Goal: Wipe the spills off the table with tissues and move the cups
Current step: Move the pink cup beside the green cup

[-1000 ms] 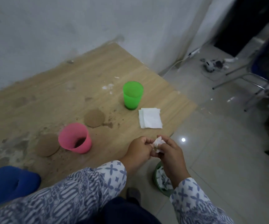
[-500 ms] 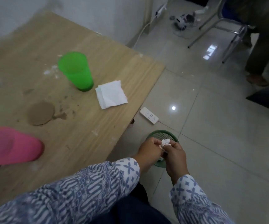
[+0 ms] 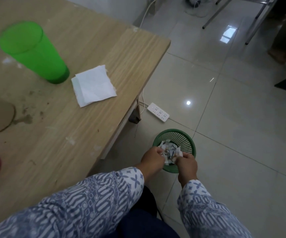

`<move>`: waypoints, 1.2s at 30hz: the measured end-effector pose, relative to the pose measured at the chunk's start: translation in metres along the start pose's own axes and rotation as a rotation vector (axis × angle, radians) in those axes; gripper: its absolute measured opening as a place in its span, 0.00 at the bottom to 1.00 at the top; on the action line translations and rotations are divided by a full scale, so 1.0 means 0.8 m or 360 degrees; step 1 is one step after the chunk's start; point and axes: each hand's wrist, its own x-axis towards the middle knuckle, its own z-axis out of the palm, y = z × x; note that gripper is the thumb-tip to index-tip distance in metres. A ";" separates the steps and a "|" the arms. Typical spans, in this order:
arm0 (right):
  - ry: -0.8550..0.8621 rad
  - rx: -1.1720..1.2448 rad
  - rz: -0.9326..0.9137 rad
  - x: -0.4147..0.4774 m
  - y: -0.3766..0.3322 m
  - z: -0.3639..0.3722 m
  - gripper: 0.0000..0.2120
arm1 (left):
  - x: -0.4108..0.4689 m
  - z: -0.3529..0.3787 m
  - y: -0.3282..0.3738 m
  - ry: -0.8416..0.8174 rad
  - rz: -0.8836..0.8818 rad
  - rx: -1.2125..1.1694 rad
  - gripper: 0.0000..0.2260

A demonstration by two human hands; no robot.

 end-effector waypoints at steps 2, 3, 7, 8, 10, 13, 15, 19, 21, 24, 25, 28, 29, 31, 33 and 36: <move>-0.0083 0.0013 0.0036 0.006 -0.003 0.001 0.14 | 0.004 0.000 -0.003 -0.0005 -0.0002 0.0012 0.18; -0.0097 0.0014 0.0047 0.006 -0.004 0.000 0.17 | 0.004 0.000 -0.004 -0.0008 -0.0009 0.0018 0.18; -0.0066 0.0011 0.0052 -0.005 -0.008 -0.002 0.20 | 0.000 -0.003 -0.004 -0.0002 -0.0037 0.0019 0.18; -0.0066 0.0017 0.0036 -0.010 -0.010 -0.002 0.20 | -0.004 -0.005 -0.001 0.0001 -0.0036 0.0013 0.17; -0.0084 0.0030 -0.0016 -0.024 -0.018 -0.001 0.18 | -0.012 -0.010 0.005 0.0018 -0.0023 0.0019 0.17; -0.0131 0.0066 -0.0160 -0.052 -0.038 0.005 0.17 | -0.031 -0.022 0.022 0.0042 0.0036 0.0021 0.17; -0.0159 0.0082 -0.0294 -0.079 -0.057 0.006 0.15 | -0.049 -0.033 0.035 0.0066 0.0106 0.0007 0.17; -0.0200 0.0080 -0.0590 -0.136 -0.098 0.001 0.13 | -0.096 -0.061 0.057 0.0084 0.0269 -0.0112 0.16; -0.0251 0.0106 -0.0729 -0.168 -0.121 0.003 0.12 | -0.123 -0.079 0.064 0.0143 0.0375 -0.0190 0.15; -0.0330 0.0137 -0.0922 -0.220 -0.156 0.010 0.11 | -0.163 -0.114 0.072 0.0284 0.0525 -0.0370 0.14; -0.0354 0.0141 -0.0981 -0.237 -0.165 0.013 0.11 | -0.175 -0.126 0.073 0.0344 0.0572 -0.0410 0.13; -0.0469 0.0107 -0.1138 -0.289 -0.189 0.034 0.10 | -0.206 -0.171 0.070 0.0579 0.0661 -0.0453 0.12; -0.0523 0.0073 -0.1174 -0.307 -0.193 0.045 0.10 | -0.216 -0.190 0.063 0.0663 0.0676 -0.0463 0.11; -0.0626 -0.0022 -0.1244 -0.333 -0.196 0.065 0.11 | -0.231 -0.219 0.049 0.0790 0.0673 -0.0457 0.11; -0.0733 -0.0154 -0.1346 -0.359 -0.200 0.088 0.12 | -0.241 -0.249 0.033 0.0893 0.0634 -0.0467 0.12; -0.0887 -0.0346 -0.1467 -0.384 -0.203 0.120 0.15 | -0.249 -0.280 0.010 0.0947 0.0544 -0.0429 0.15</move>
